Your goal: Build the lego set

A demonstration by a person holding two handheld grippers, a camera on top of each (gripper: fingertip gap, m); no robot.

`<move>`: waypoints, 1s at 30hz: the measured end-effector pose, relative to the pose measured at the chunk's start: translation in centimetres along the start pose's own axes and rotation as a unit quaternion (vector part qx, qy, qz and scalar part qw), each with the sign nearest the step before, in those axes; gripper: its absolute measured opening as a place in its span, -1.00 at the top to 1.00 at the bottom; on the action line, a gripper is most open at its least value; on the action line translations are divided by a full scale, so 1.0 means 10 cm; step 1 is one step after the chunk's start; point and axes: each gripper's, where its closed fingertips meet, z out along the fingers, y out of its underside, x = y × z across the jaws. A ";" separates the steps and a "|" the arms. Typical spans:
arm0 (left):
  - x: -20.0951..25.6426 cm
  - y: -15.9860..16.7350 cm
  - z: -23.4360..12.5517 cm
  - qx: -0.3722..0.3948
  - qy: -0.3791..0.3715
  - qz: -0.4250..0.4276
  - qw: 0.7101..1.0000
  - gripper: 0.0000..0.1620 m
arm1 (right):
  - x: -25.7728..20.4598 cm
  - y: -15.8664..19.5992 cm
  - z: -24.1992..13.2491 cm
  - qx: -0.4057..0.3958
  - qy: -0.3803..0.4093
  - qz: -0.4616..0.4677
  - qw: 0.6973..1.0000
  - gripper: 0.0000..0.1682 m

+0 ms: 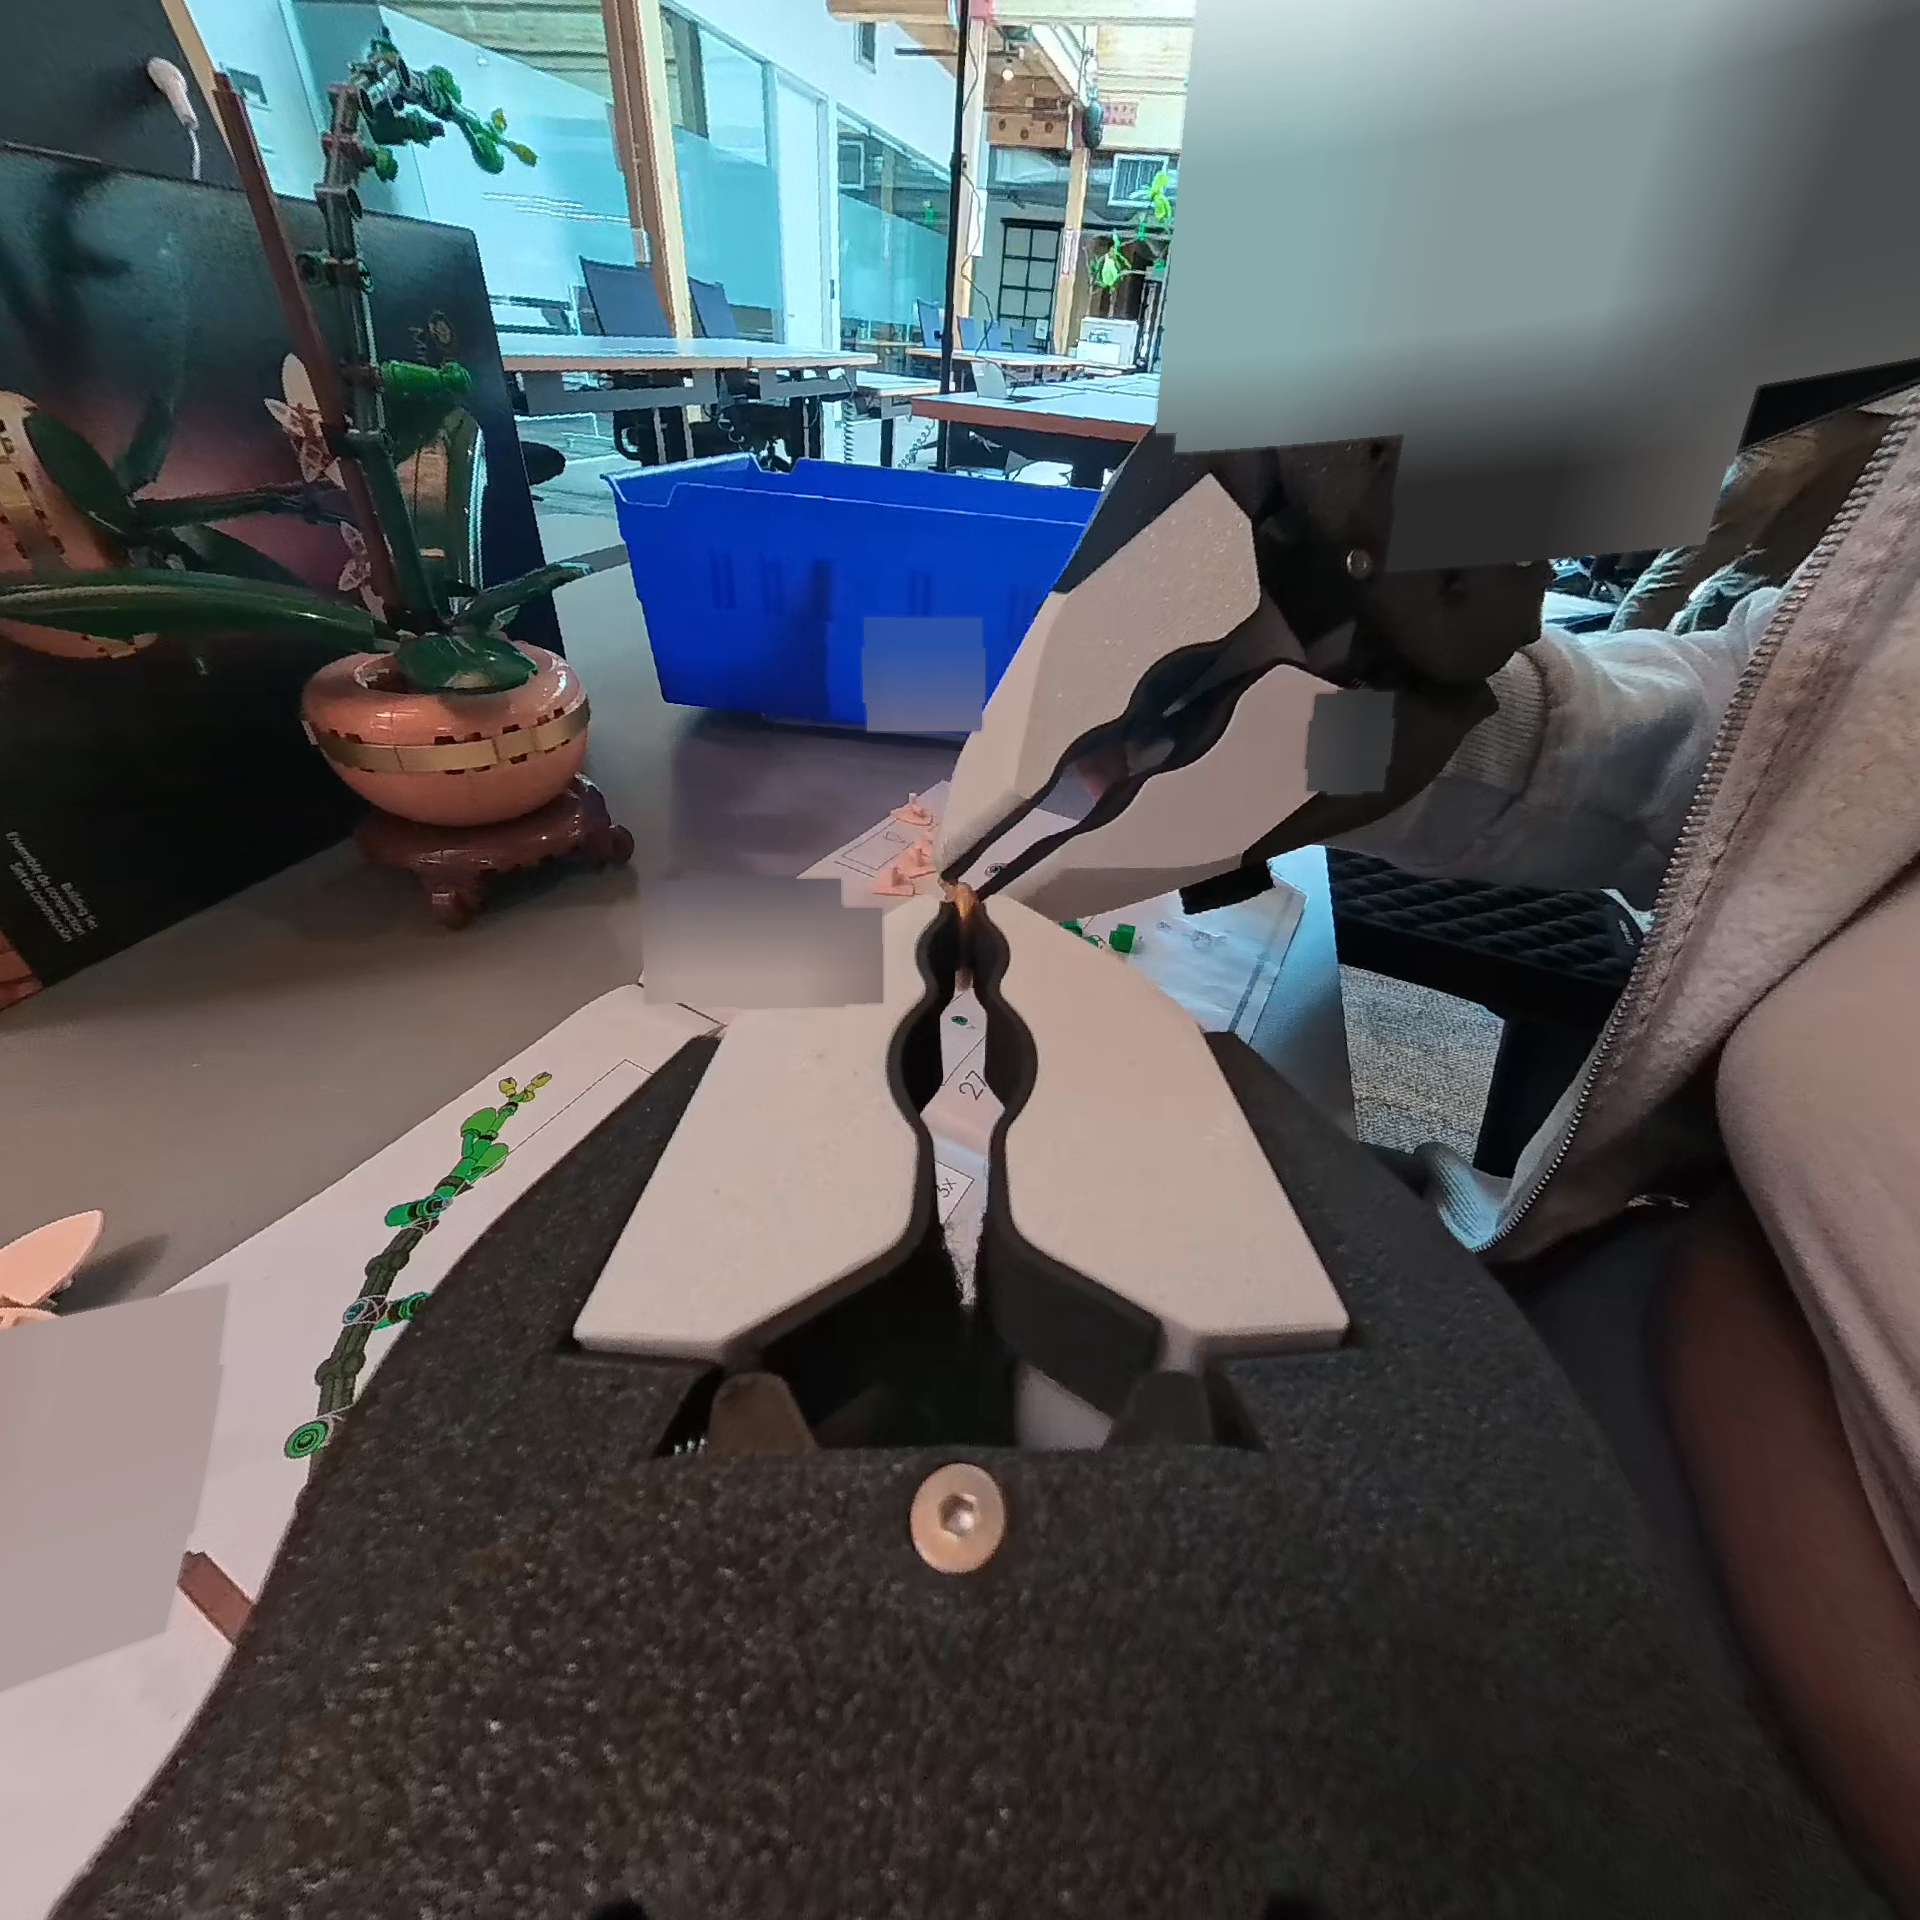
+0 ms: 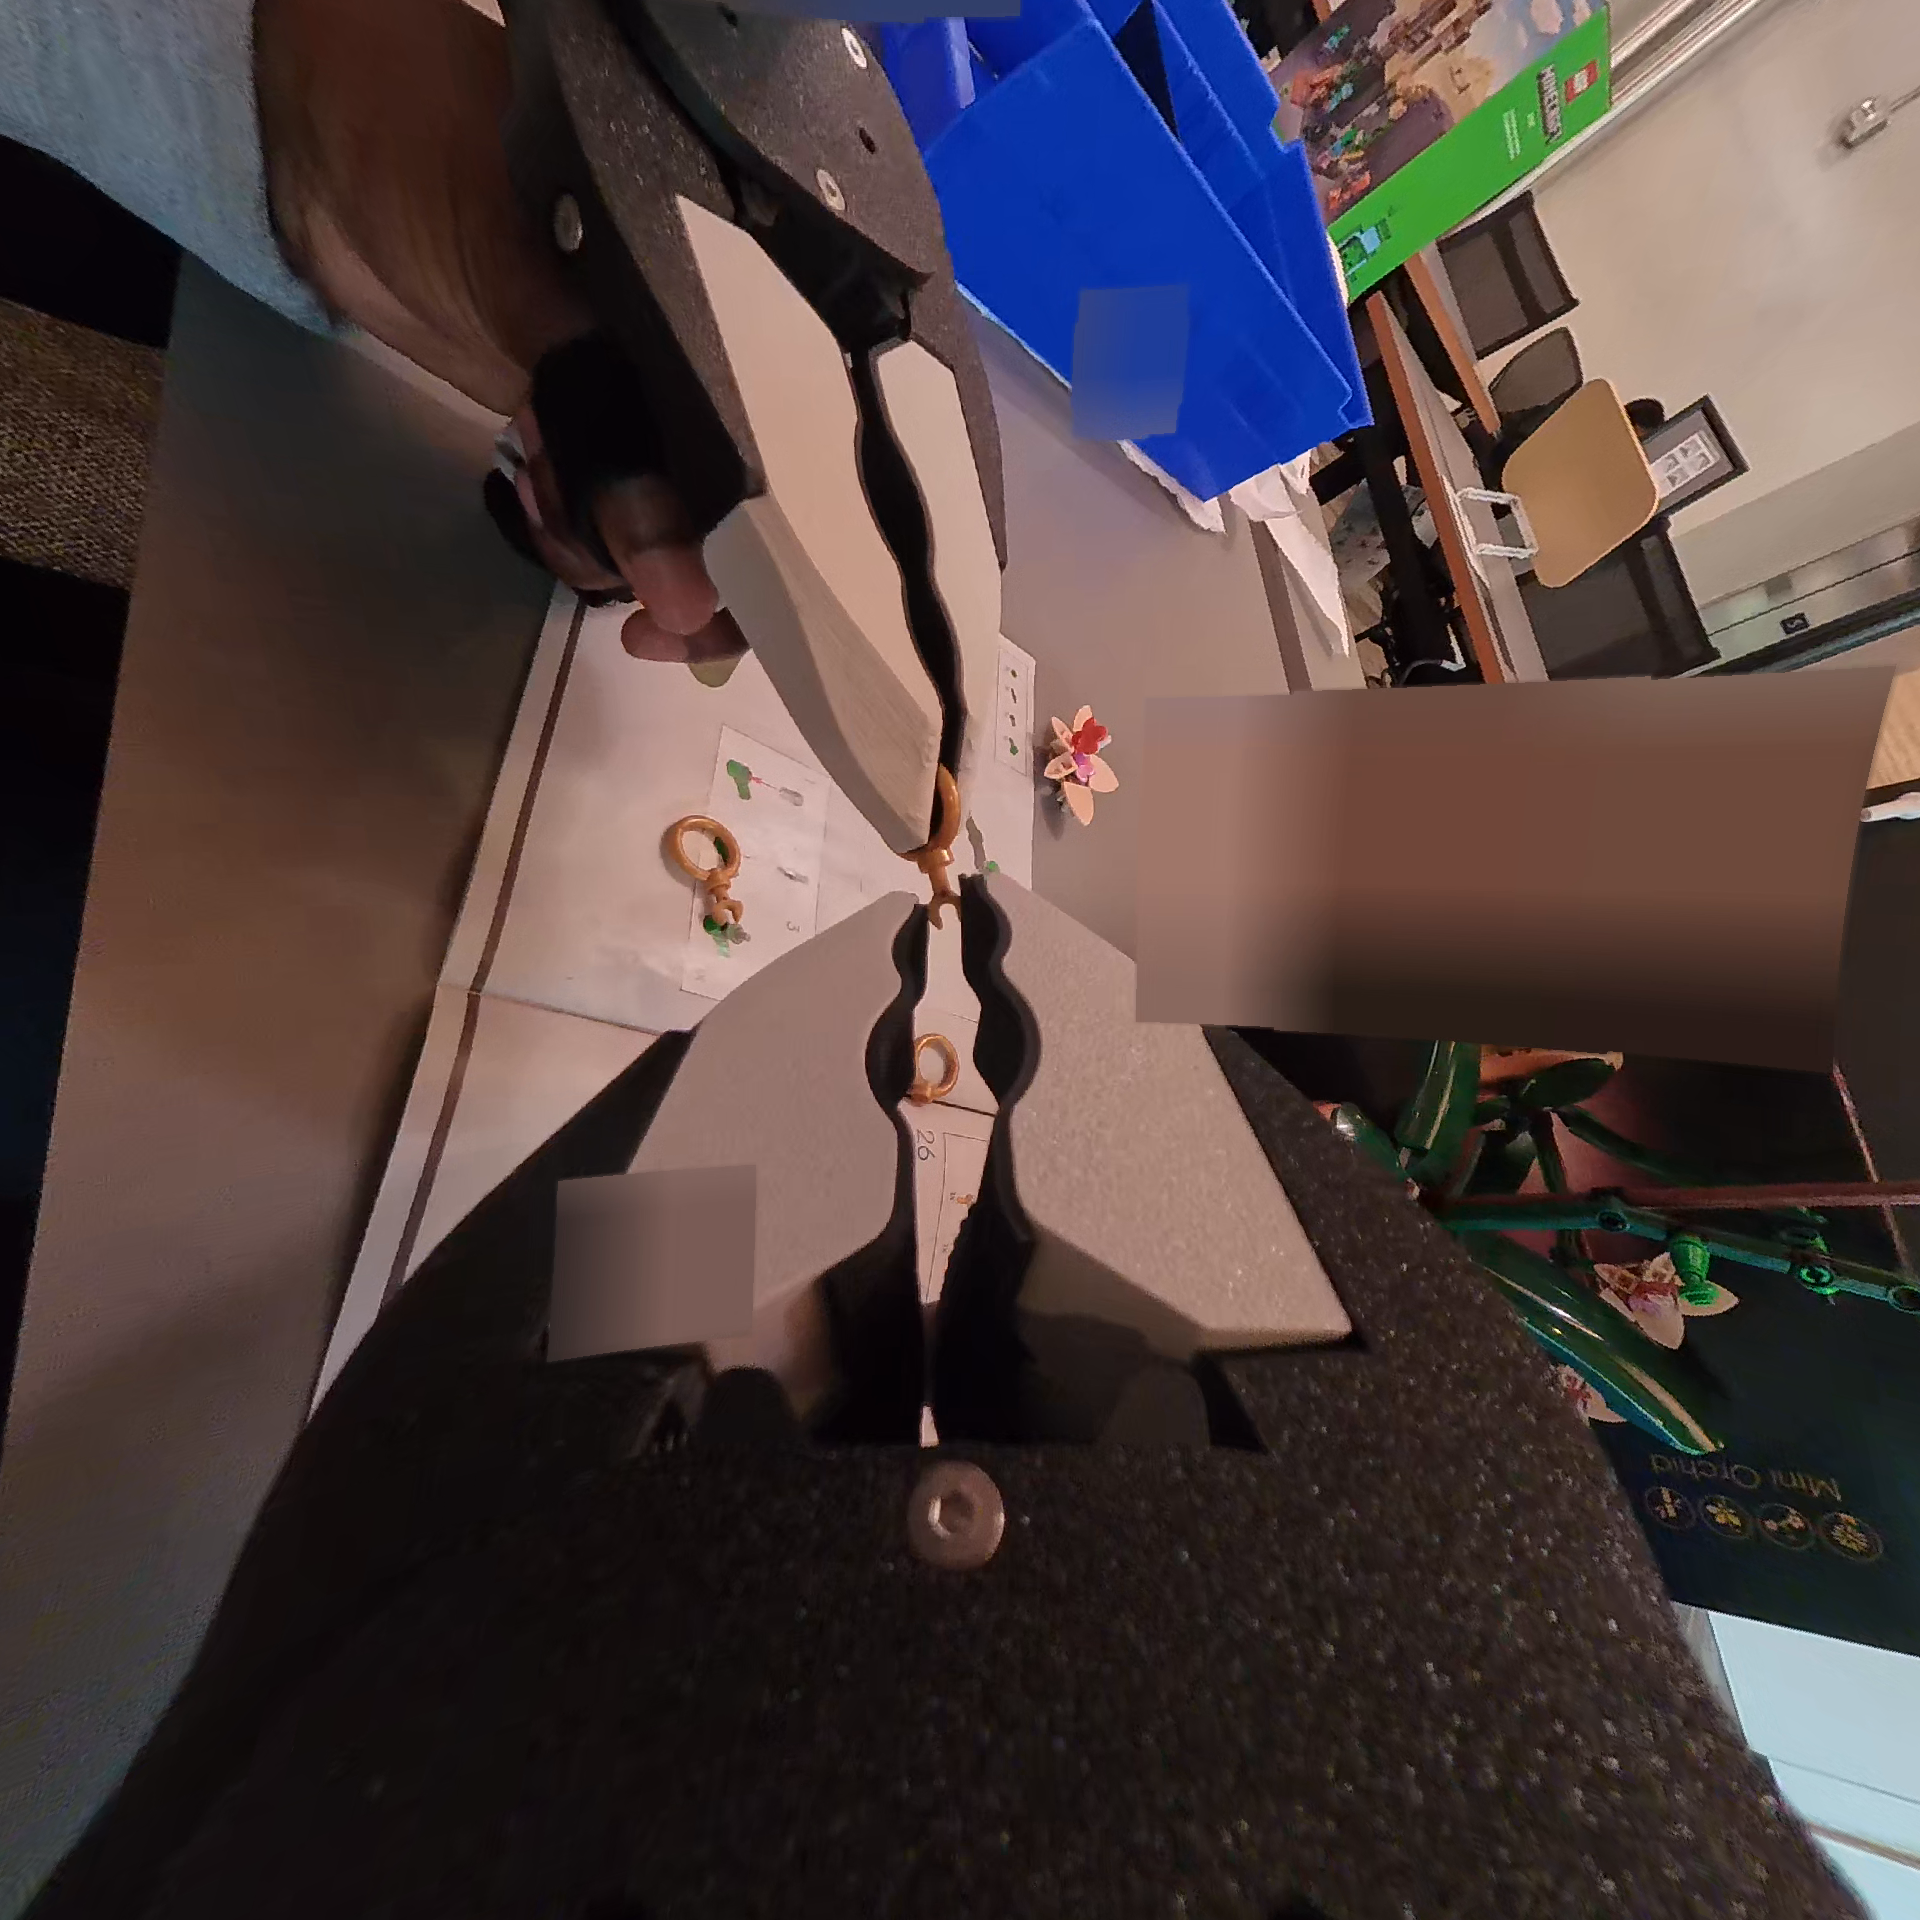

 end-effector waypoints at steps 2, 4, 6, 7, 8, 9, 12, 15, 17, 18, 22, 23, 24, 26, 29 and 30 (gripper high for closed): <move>0.00 0.00 0.00 -0.002 -0.002 0.001 1.000 0.98 | 0.00 0.00 0.00 -0.002 0.001 -0.001 1.000 0.92; 0.00 0.01 0.00 -0.004 -0.003 0.000 1.000 0.98 | 0.00 0.00 0.00 -0.004 0.000 0.000 1.000 0.94; -0.01 0.01 0.00 -0.006 -0.005 0.000 1.000 0.98 | -0.01 -0.01 -0.01 -0.001 -0.005 0.002 1.000 0.96; -0.01 0.02 0.01 -0.011 -0.005 0.000 1.000 0.98 | -0.06 -0.06 -0.02 0.015 -0.016 0.003 1.000 0.97; -0.01 0.04 0.02 -0.017 -0.008 0.001 1.000 0.98 | -0.07 -0.10 -0.02 0.024 -0.014 0.007 1.000 0.98; -0.02 0.05 0.02 -0.020 -0.008 0.003 1.000 0.98 | -0.05 -0.10 -0.02 0.019 -0.008 0.006 1.000 0.99; -0.01 0.07 0.03 -0.028 -0.006 0.003 1.000 0.98 | -0.01 -0.09 -0.02 0.019 -0.009 0.003 1.000 1.00; -0.02 0.08 0.02 -0.033 -0.015 0.009 0.999 0.98 | -0.02 0.11 -0.04 0.009 -0.033 0.049 0.998 0.97; -0.03 0.06 0.00 -0.026 -0.016 0.006 1.000 0.98 | 0.03 0.27 -0.04 -0.001 -0.054 0.123 0.991 0.87; -0.04 0.05 0.00 -0.022 -0.016 0.005 1.000 0.98 | 0.07 0.33 -0.03 -0.001 -0.064 0.164 0.984 0.78; -0.07 0.02 -0.01 -0.010 -0.024 0.000 1.000 0.98 | 0.39 0.65 0.16 -0.066 -0.059 0.273 0.958 0.72; -0.07 0.01 -0.02 -0.006 -0.025 0.000 1.000 0.98 | 0.44 0.74 0.25 -0.097 -0.067 0.294 0.948 0.78; -0.07 0.00 -0.02 -0.002 -0.025 0.001 1.000 0.98 | 0.45 0.83 0.36 -0.130 -0.086 0.317 0.936 0.82; -0.05 -0.02 -0.02 0.007 -0.020 0.003 1.000 0.98 | 0.48 1.00 0.60 -0.179 -0.094 0.352 0.914 0.85; -0.02 -0.05 -0.04 0.020 -0.014 0.011 1.000 0.98 | 0.57 1.15 0.89 -0.214 -0.071 0.372 0.900 0.87; 0.00 -0.06 -0.05 0.026 -0.010 0.012 1.000 0.98 | 0.56 1.17 0.94 -0.226 -0.068 0.375 0.897 0.86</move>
